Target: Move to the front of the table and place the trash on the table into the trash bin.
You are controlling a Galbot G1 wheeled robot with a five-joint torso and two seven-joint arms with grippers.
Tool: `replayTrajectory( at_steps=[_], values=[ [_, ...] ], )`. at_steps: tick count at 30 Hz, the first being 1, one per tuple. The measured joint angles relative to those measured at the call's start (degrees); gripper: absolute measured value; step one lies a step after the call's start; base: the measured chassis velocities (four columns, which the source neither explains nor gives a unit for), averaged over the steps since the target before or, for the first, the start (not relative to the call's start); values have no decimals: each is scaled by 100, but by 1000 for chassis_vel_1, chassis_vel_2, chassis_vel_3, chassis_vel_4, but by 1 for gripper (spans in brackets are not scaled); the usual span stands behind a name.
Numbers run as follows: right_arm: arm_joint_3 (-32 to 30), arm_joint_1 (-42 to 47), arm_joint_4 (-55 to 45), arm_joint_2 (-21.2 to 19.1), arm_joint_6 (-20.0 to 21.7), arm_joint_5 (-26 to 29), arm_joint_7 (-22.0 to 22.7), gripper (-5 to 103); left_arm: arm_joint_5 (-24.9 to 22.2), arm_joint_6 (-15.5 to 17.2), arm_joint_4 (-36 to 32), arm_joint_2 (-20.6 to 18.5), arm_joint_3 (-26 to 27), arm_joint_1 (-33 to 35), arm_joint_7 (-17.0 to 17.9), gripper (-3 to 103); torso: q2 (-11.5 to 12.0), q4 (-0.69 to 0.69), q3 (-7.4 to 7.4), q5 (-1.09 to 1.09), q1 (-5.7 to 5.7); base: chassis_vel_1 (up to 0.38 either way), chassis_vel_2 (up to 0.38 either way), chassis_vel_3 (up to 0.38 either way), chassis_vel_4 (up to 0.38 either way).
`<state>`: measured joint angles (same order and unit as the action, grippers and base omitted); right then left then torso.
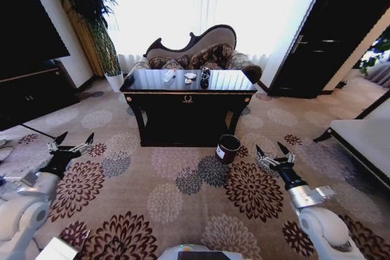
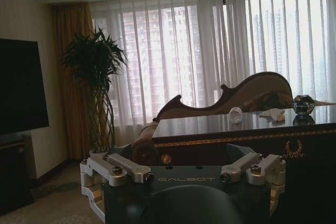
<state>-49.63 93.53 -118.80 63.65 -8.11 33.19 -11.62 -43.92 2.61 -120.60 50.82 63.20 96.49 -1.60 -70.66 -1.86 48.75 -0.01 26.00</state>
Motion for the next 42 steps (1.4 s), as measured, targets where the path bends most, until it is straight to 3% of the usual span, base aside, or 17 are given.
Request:
replayTrajectory(
  at_steps=[29, 42],
  values=[
    [-12, 39, 36, 76, -53, -80, -1, 100, 68, -15, -29, 48, -6, 77, -21, 103, 1, 0, 0, 0, 0, -105, 95, 108, -102],
    [-40, 69, 26, 105, -66, -78, -8, 100, 92, -20, -37, 77, -19, 79, -26, 99, 0, 0, 0, 0, 1, -93, 101, 90, -99]
  ],
)
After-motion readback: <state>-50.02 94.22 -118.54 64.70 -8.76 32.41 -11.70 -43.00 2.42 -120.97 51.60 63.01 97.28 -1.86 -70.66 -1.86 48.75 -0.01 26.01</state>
